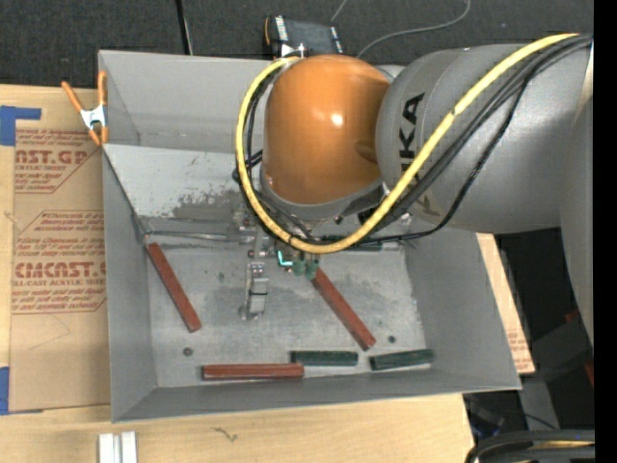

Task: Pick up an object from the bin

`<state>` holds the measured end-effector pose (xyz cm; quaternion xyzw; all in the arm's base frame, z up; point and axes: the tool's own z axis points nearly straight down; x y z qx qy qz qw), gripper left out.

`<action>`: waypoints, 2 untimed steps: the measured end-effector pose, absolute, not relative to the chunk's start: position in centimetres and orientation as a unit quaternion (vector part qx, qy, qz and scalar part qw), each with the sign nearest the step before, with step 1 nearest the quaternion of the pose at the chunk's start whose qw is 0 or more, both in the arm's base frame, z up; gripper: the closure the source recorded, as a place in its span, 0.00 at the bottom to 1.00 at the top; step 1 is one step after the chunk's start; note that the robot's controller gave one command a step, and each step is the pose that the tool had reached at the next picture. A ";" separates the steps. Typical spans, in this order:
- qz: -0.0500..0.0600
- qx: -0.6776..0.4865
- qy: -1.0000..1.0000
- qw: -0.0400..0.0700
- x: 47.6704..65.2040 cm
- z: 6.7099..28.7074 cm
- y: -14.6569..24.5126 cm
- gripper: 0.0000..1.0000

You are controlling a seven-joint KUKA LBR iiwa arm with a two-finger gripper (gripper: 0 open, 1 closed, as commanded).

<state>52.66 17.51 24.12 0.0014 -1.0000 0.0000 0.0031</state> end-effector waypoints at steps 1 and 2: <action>0.000 0.051 -0.999 0.004 49.5 10.8 23.0 0.00; -0.001 0.020 -1.000 -0.001 53.7 6.8 24.3 0.00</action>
Offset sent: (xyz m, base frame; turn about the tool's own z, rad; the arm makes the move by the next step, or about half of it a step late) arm -0.0284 0.0524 -0.1284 -0.0933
